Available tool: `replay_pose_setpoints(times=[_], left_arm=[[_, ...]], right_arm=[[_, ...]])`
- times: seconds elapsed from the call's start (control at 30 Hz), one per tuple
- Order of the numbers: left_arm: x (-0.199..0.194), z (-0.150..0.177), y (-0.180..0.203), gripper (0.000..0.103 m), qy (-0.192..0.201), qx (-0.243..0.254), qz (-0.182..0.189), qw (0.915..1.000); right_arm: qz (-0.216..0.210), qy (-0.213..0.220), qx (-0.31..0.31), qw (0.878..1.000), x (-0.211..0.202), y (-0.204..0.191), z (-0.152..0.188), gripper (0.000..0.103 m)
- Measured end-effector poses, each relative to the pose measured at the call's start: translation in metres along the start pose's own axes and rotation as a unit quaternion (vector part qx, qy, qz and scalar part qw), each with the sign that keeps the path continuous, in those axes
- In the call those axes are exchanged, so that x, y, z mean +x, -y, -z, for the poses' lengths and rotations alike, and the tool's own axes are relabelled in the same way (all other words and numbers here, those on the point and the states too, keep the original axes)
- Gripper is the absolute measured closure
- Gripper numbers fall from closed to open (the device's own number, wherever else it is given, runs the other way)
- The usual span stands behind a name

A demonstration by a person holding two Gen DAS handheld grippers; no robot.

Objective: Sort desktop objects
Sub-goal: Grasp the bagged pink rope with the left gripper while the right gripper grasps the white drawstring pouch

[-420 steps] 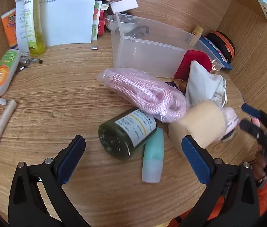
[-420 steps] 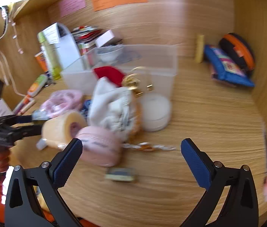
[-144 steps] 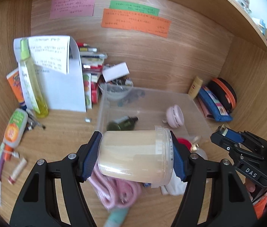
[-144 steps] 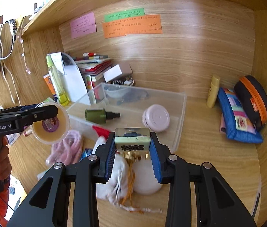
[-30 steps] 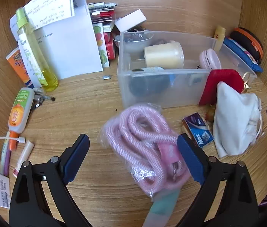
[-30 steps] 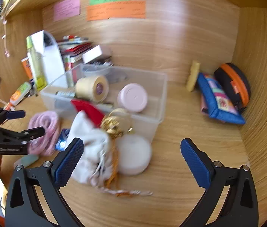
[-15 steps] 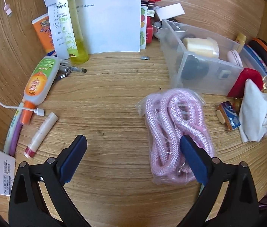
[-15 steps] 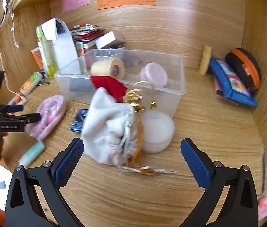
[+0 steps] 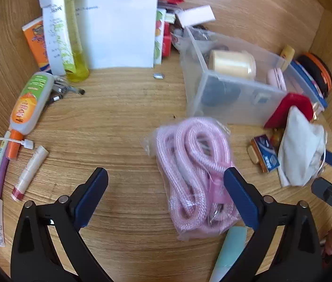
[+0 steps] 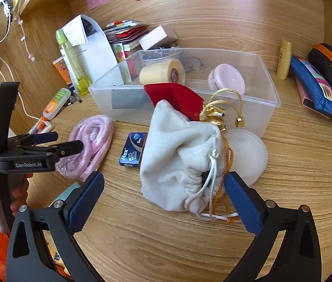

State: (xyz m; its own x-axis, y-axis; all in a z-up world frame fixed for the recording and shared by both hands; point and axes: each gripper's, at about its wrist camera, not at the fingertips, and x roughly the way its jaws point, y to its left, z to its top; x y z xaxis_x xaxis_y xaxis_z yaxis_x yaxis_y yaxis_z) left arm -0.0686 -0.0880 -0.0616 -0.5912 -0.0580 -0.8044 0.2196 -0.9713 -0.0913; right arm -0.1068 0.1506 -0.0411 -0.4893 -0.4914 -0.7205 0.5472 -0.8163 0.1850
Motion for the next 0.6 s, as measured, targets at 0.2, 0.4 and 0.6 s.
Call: replay_pose_setpoints(times=[0.2,0.4,0.6], left_arm=[[-0.018,0.0,-0.006,0.003,0.022,-0.009,0.032,0.9992],[-0.004,0.002,0.007,0.003,0.001,0.012,0.049,0.9987],[0.009,0.008,0.015,0.003,-0.014,0.028,0.042,0.9986]], right_arm=[[-0.023,0.029,0.009,0.999,-0.028,0.001,-0.005,0.003],[-0.054,-0.001,-0.002,0.999,-0.008,-0.02,-0.005,0.003],[0.02,-0.003,-0.004,1.0,0.002,-0.017,-0.002,0.003]])
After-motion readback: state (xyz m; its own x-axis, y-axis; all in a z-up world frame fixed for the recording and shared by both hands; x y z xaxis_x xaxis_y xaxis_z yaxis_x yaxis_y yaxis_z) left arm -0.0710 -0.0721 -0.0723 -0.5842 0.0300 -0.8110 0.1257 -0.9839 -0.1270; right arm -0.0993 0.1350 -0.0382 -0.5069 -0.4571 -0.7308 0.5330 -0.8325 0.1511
